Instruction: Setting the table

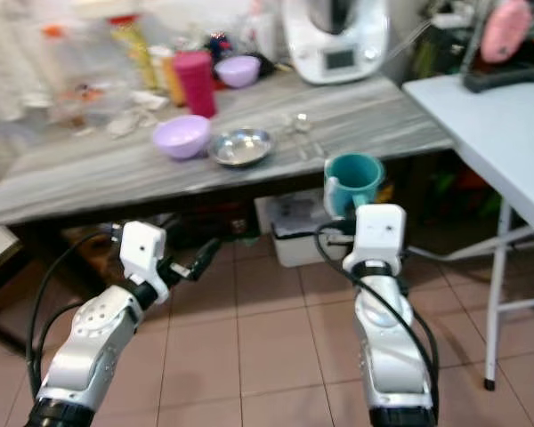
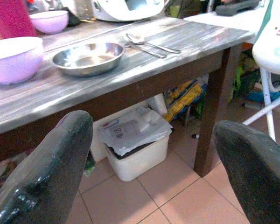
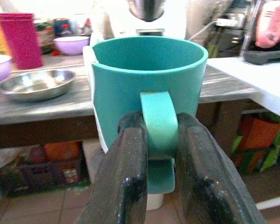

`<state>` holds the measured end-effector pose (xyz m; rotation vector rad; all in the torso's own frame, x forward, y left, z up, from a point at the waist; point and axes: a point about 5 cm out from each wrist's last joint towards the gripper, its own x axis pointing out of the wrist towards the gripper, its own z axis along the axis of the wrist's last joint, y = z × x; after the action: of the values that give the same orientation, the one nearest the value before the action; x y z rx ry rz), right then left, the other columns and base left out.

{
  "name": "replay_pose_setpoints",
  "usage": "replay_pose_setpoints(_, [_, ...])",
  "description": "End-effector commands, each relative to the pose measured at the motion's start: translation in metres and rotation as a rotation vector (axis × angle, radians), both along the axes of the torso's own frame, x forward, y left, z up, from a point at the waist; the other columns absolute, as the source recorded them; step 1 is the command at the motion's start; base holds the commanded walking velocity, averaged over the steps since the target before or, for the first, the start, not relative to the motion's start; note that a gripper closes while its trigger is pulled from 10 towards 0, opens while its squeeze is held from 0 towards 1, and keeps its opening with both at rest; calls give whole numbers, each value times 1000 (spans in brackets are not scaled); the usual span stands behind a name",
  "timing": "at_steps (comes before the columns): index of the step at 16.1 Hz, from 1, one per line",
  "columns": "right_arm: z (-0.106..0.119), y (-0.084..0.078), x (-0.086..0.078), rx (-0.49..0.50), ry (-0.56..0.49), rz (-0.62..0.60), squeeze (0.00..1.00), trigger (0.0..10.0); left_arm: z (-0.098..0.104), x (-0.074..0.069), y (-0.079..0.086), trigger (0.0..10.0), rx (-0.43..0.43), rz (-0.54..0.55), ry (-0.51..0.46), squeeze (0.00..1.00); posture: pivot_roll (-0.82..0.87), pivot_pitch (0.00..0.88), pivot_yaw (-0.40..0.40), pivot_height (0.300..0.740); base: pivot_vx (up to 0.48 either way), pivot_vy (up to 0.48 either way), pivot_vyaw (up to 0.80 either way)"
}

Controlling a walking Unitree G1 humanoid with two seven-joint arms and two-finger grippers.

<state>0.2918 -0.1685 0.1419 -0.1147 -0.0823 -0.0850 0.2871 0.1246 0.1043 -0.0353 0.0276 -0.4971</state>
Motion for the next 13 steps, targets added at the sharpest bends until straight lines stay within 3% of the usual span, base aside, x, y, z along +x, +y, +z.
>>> replay_pose_setpoints(1, [7, -3, 1, -1, -31, -9, 0, 10000, 3, 1, -4, 10000, -2, -16, -6, 0, -193, 0, 135, 740, 341, 0, 0])
replay_pose_setpoints(9, [8, -3, 1, -5, -34, -9, 0, 10000, 3, 1, -5, 10000, -4, -13, -8, 0, -197, 0, 134, 740, 336, 0, 0])
replay_pose_setpoints(13, [11, -10, -6, -21, -45, -25, 0, 10000, 7, 3, 13, 10000, 30, 136, -52, 0, -204, 0, 131, 740, 308, 0, 0])
